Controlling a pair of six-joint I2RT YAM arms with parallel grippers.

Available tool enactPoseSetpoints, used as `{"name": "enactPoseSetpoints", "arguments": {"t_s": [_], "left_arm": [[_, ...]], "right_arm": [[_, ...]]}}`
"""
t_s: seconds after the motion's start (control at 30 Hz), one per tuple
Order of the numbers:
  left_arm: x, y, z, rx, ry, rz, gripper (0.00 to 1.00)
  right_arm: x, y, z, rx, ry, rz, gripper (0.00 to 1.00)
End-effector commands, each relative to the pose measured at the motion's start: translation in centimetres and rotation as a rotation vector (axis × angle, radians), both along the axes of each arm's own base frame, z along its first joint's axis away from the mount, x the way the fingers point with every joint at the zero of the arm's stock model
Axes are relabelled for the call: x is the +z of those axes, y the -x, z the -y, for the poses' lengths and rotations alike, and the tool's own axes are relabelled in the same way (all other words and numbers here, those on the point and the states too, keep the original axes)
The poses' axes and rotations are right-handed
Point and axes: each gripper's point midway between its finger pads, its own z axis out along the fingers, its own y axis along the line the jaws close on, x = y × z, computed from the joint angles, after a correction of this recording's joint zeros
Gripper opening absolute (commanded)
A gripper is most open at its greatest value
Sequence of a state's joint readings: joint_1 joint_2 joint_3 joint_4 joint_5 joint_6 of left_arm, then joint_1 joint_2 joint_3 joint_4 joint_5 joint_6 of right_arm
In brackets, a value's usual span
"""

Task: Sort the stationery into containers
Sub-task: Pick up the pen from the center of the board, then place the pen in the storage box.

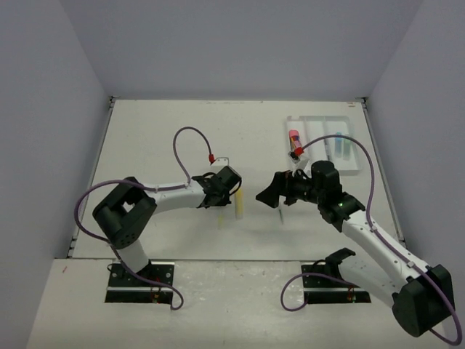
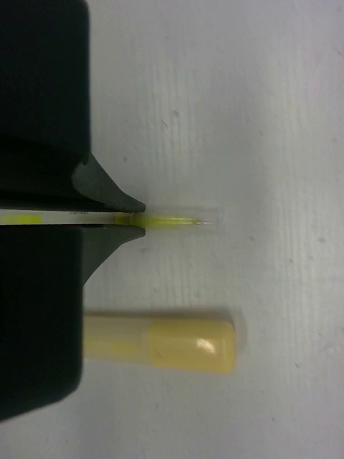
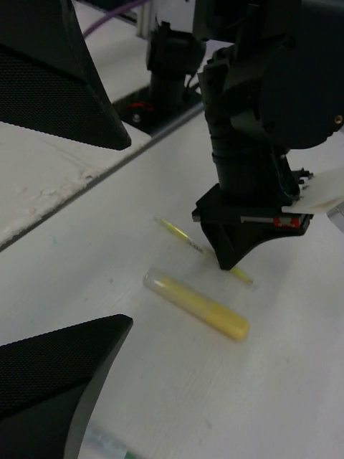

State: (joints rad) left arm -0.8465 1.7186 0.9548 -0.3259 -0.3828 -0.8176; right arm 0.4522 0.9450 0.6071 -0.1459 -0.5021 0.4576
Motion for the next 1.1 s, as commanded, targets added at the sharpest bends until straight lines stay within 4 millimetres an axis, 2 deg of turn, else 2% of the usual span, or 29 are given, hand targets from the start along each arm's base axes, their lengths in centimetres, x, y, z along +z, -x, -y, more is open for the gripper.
{"name": "enactPoseSetpoints", "arguments": {"t_s": [0.0, 0.07, 0.1, 0.13, 0.17, 0.23, 0.3, 0.37, 0.47, 0.67, 0.7, 0.8, 0.83, 0.87, 0.9, 0.93, 0.97, 1.0, 1.07], "left_arm": [[4.5, 0.5, -1.4, 0.022, 0.084, 0.080, 0.00], [8.6, 0.4, -0.6, 0.011, 0.218, 0.171, 0.00], [11.3, 0.9, -0.2, -0.009, 0.319, 0.225, 0.00], [12.8, 0.8, 0.8, -0.032, 0.401, 0.255, 0.00], [14.3, 0.8, 1.2, -0.044, 0.462, 0.296, 0.00], [17.4, 2.0, 1.8, -0.085, 0.628, 0.368, 0.00], [20.0, 2.3, 2.8, -0.124, 0.745, 0.427, 0.00], [21.1, 3.0, 3.3, -0.161, 0.802, 0.432, 0.00], [21.4, 3.4, 3.6, -0.182, 0.833, 0.429, 0.00], [21.5, 3.8, 3.5, -0.191, 0.853, 0.436, 0.00], [21.5, 3.8, 3.5, -0.192, 0.855, 0.436, 0.00], [21.7, 3.9, 3.4, -0.197, 0.856, 0.442, 0.01], [21.8, 3.7, 3.3, -0.191, 0.847, 0.448, 0.26], [21.6, 3.5, 3.0, -0.170, 0.818, 0.442, 0.56], [20.9, 3.2, 2.3, -0.134, 0.766, 0.424, 0.91], [20.2, 2.7, 1.2, -0.079, 0.694, 0.408, 1.00], [19.8, 2.4, -0.2, -0.018, 0.617, 0.396, 1.00], [19.6, 2.0, -1.6, 0.043, 0.553, 0.393, 1.00], [20.2, 1.2, -5.3, 0.176, 0.408, 0.433, 1.00]], "right_arm": [[2.7, 2.7, -4.8, 0.274, -0.261, 0.042, 0.98], [1.6, 2.1, -5.5, 0.242, -0.223, 0.048, 0.95], [1.5, 2.1, -6.5, 0.233, -0.218, 0.077, 0.89], [1.2, 2.7, -7.3, 0.255, -0.225, 0.061, 0.82], [1.6, 2.8, -7.7, 0.261, -0.242, 0.074, 0.79], [2.0, 2.7, -9.4, 0.256, -0.254, 0.099, 0.68], [2.2, 2.8, -10.4, 0.260, -0.251, 0.117, 0.66], [2.9, 3.2, -11.9, 0.291, -0.262, 0.128, 0.65], [3.5, 3.1, -13.1, 0.310, -0.274, 0.124, 0.60], [4.1, 2.8, -13.9, 0.305, -0.305, 0.117, 0.55], [4.0, 2.6, -13.9, 0.294, -0.301, 0.114, 0.46], [3.3, 1.4, -13.7, 0.232, -0.259, 0.103, 0.00], [3.0, 1.0, -13.6, 0.208, -0.239, 0.099, 0.00], [2.5, 0.5, -13.2, 0.178, -0.209, 0.097, 0.00], [1.9, -0.1, -12.6, 0.141, -0.166, 0.097, 0.00], [0.7, -1.5, -11.2, 0.062, -0.078, 0.082, 0.00], [-0.4, -3.2, -9.1, -0.032, 0.018, 0.066, 0.00], [-0.5, -5.5, -6.5, -0.137, 0.088, 0.057, 0.00], [-2.8, -7.6, -0.4, -0.299, 0.283, -0.013, 0.00]]}}
